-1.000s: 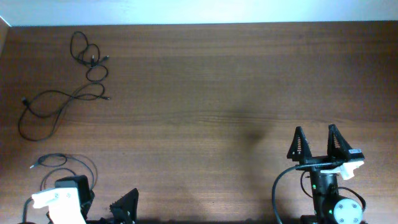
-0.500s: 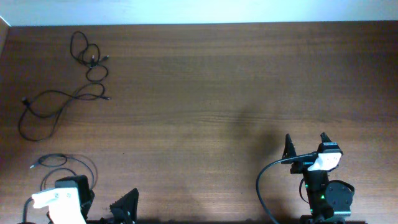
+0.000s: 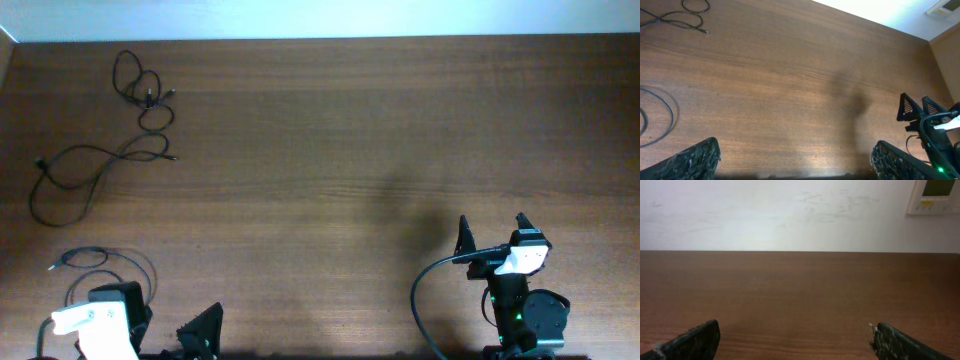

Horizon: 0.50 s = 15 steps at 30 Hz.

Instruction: Untangle cables

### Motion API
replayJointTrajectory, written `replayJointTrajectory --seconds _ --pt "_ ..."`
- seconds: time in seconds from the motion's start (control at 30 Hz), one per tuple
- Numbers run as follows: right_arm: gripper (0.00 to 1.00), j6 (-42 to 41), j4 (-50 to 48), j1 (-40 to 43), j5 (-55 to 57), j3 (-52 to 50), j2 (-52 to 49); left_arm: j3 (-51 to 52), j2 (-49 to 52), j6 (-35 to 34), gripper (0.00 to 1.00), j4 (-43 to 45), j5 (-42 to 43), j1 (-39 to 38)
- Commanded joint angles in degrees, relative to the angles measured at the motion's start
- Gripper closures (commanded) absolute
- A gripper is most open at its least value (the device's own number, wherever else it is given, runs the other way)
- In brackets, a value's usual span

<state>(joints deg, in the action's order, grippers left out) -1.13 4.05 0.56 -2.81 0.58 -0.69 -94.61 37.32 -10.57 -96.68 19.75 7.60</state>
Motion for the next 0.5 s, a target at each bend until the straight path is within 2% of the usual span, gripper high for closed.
replayJointTrajectory --seconds 0.0,0.17,0.47 --pt "0.02 0.3 0.3 0.3 0.5 -0.3 0.5 0.0 0.0 -0.1 0.01 0.0 0.4 -0.9" --pt "0.01 0.3 0.3 0.3 0.5 -0.3 0.5 0.1 -5.5 -0.1 0.01 0.0 0.4 -2.4" --pt "0.02 0.3 0.3 0.3 0.5 -0.3 0.5 1.2 -28.8 -0.1 0.01 0.0 0.2 -5.7"
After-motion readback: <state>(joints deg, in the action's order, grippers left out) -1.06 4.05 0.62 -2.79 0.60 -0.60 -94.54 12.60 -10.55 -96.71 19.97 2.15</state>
